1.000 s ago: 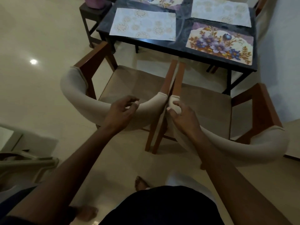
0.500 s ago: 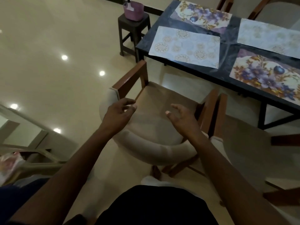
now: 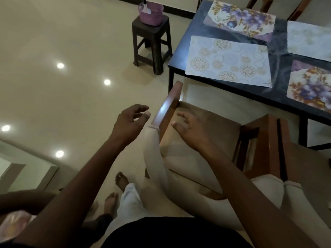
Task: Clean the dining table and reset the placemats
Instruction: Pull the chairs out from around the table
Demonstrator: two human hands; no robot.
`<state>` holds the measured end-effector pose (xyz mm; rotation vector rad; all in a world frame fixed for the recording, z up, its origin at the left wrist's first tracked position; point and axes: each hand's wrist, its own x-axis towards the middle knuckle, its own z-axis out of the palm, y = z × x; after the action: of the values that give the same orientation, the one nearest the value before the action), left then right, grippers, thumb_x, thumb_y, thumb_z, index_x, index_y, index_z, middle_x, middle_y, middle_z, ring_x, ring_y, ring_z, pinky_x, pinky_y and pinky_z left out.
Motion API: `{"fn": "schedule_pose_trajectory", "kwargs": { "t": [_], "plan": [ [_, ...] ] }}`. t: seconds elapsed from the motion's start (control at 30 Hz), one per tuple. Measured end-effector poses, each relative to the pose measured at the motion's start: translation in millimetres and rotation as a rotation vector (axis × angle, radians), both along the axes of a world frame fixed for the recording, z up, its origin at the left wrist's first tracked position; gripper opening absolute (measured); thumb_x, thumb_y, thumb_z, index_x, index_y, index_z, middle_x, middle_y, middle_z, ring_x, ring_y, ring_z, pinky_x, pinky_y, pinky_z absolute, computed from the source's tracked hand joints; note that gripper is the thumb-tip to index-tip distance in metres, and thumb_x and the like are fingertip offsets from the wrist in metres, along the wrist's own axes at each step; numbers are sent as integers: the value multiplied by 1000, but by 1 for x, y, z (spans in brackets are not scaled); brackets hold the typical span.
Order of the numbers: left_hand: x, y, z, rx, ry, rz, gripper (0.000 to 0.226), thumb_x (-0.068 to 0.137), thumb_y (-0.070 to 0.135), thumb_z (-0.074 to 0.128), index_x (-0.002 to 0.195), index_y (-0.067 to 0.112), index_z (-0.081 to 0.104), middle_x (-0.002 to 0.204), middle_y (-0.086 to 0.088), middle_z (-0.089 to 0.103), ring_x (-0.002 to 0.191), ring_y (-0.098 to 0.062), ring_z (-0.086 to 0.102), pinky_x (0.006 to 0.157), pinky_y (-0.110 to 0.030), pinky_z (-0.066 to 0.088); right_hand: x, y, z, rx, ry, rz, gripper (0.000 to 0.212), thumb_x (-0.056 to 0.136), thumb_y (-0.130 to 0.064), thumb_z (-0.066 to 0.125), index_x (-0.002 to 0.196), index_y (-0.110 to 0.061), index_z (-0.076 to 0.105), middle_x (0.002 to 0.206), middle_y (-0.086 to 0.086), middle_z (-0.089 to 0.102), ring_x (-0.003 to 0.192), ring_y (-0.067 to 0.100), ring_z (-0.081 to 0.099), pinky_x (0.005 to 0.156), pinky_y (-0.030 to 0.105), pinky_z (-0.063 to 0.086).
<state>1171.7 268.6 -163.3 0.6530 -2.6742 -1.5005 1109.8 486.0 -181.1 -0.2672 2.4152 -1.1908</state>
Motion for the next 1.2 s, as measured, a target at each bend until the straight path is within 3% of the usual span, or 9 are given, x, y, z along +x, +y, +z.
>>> {"fn": "schedule_pose_trajectory", "kwargs": {
  "t": [0.07, 0.23, 0.5, 0.7, 1.03, 1.2],
  "plan": [
    [-16, -42, -6, 27, 2, -19, 31, 103, 36, 65, 131, 26, 72, 126, 17, 71, 113, -2, 65, 84, -14, 45, -8, -39, -1, 11, 14, -40, 53, 101, -41, 63, 150, -25, 52, 151, 0, 56, 137, 16, 53, 102, 31, 47],
    [-49, -151, -5, 70, -39, -101, 31, 103, 37, 64, 131, 27, 72, 128, 17, 72, 114, 1, 66, 82, -13, 43, -24, -144, 0, 2, -46, -136, 56, 99, -51, 63, 149, -28, 53, 154, 2, 53, 139, 18, 53, 109, 48, 51],
    [-97, -285, 7, 81, -32, -113, 29, 103, 38, 64, 130, 30, 71, 128, 19, 71, 117, 4, 64, 85, -15, 44, -77, -256, 4, 5, -85, -189, 55, 99, -51, 63, 149, -32, 51, 155, -5, 52, 142, 13, 48, 116, 46, 44],
    [-160, -333, -1, 85, -34, -144, 30, 102, 38, 64, 130, 30, 71, 128, 18, 71, 119, -1, 65, 87, -17, 46, -140, -300, -3, -16, -52, -210, 55, 99, -51, 64, 149, -32, 52, 156, -5, 50, 143, 12, 47, 113, 46, 47],
    [-328, -427, 2, 71, -41, -91, 29, 102, 37, 65, 129, 29, 71, 127, 17, 72, 117, -1, 66, 90, -25, 49, -320, -392, -2, -27, -68, -164, 54, 99, -47, 65, 149, -31, 51, 155, -9, 52, 140, 11, 50, 111, 36, 45],
    [-425, -475, 10, 86, -34, -9, 29, 102, 38, 66, 129, 30, 72, 126, 18, 73, 117, 1, 66, 89, -20, 49, -437, -447, 10, -20, -60, -91, 53, 99, -45, 65, 149, -32, 53, 153, -6, 54, 138, 11, 52, 107, 34, 46]
  ]
}}
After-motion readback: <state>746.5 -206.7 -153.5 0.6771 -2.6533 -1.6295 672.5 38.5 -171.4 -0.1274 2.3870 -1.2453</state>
